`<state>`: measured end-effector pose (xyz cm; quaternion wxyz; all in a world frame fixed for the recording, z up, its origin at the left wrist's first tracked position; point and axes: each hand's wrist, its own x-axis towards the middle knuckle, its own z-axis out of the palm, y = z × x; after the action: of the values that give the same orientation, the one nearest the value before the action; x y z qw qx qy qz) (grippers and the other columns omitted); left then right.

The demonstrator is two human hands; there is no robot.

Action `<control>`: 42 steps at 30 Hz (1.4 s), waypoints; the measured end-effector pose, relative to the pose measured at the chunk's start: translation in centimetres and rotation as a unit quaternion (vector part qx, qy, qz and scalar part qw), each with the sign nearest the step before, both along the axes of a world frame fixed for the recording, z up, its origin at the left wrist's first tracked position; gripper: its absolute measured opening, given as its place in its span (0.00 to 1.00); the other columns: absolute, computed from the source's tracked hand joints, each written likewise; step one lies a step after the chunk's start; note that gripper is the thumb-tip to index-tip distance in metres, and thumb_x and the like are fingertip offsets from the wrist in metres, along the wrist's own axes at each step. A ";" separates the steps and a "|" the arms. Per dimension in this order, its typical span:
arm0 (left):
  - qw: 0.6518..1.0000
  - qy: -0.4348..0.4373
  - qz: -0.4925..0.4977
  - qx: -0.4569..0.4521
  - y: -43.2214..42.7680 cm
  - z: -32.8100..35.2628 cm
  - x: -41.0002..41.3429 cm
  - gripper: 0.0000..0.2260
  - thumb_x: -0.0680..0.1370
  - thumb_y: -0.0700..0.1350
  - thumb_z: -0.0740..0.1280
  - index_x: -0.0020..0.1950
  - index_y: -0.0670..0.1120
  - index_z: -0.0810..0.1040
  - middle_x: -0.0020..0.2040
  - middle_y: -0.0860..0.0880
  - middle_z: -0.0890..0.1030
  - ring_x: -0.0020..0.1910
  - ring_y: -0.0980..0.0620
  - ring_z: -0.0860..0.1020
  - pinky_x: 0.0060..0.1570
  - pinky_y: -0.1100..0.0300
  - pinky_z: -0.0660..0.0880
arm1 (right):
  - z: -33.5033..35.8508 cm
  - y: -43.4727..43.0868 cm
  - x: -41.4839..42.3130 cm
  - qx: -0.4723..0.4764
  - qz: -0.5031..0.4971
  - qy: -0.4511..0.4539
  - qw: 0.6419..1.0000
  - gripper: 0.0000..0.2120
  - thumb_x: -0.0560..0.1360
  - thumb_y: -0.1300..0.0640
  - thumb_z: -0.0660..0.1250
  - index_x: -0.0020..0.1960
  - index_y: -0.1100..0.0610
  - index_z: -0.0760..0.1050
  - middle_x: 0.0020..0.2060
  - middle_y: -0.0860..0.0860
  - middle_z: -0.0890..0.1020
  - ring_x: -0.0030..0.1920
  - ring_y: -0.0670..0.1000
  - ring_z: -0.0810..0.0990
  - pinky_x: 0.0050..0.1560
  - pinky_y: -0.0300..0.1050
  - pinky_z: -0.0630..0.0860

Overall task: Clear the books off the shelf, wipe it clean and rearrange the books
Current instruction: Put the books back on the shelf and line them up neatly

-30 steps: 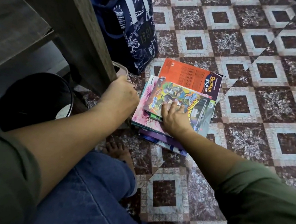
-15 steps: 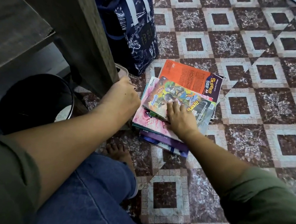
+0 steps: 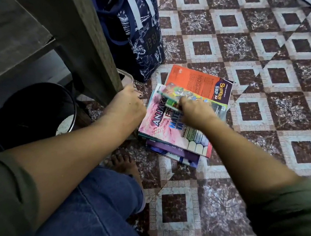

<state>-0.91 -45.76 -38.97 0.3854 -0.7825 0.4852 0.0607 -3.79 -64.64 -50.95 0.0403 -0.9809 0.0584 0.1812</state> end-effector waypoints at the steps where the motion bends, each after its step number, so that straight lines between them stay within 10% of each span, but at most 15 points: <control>1: 1.000 0.000 0.000 -0.001 0.0 -0.1 0.0 0.10 0.79 0.36 0.58 0.54 0.46 0.76 0.52 0.50 0.81 0.52 0.50 0.76 0.57 0.58 0.64 | 1.5 -1.1 0.3 0.012 0.000 -0.009 1.000 0.11 0.78 0.58 0.62 0.58 0.59 0.67 0.37 0.49 0.73 0.37 0.52 0.76 0.37 0.46 0.78; 18: 0.996 0.005 -0.028 -0.083 0.8 -0.8 0.1 0.08 0.79 0.40 0.59 0.56 0.47 0.73 0.53 0.50 0.78 0.52 0.50 0.76 0.53 0.57 0.67 | 4.1 1.5 -5.6 -0.024 -0.055 -0.028 0.998 0.15 0.76 0.51 0.65 0.60 0.53 0.68 0.48 0.55 0.81 0.48 0.59 0.80 0.39 0.46 0.68; 24: 0.965 0.220 0.092 -0.105 2.6 -1.8 -1.1 0.40 0.70 0.61 0.73 0.73 0.45 0.60 0.69 0.48 0.67 0.68 0.48 0.67 0.64 0.51 0.71 | 8.9 5.5 -9.4 0.007 0.026 -0.002 1.000 0.16 0.74 0.48 0.67 0.60 0.47 0.72 0.51 0.54 0.81 0.52 0.59 0.80 0.43 0.46 0.70; 31: 0.947 0.240 0.155 -0.145 6.8 2.1 -2.1 0.10 0.73 0.49 0.67 0.54 0.50 0.76 0.53 0.47 0.78 0.53 0.44 0.78 0.46 0.56 0.74 | 11.9 10.3 -9.6 0.081 0.061 -0.091 0.991 0.15 0.73 0.43 0.66 0.57 0.46 0.69 0.49 0.51 0.82 0.52 0.58 0.79 0.41 0.47 0.67; 37: 0.950 0.130 0.167 -0.228 16.2 9.9 0.9 0.13 0.75 0.48 0.66 0.59 0.55 0.77 0.54 0.51 0.80 0.52 0.49 0.78 0.49 0.56 0.74 | 14.4 15.3 -7.2 0.084 0.106 -0.344 0.929 0.19 0.64 0.44 0.73 0.53 0.47 0.76 0.40 0.47 0.82 0.38 0.55 0.82 0.29 0.44 0.71; 42: 0.919 0.041 0.165 -0.355 23.8 16.3 2.0 0.15 0.71 0.46 0.68 0.58 0.51 0.81 0.52 0.47 0.83 0.51 0.43 0.80 0.49 0.53 0.75 | 16.7 19.2 -4.2 0.281 0.127 -0.522 0.795 0.20 0.67 0.61 0.73 0.59 0.56 0.79 0.51 0.47 0.82 0.50 0.47 0.79 0.53 0.35 0.73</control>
<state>1.08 -21.97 -22.66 0.0463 -0.9338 0.3542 -0.0212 -8.00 -45.39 -34.28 0.3155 -0.8707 -0.1505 -0.3460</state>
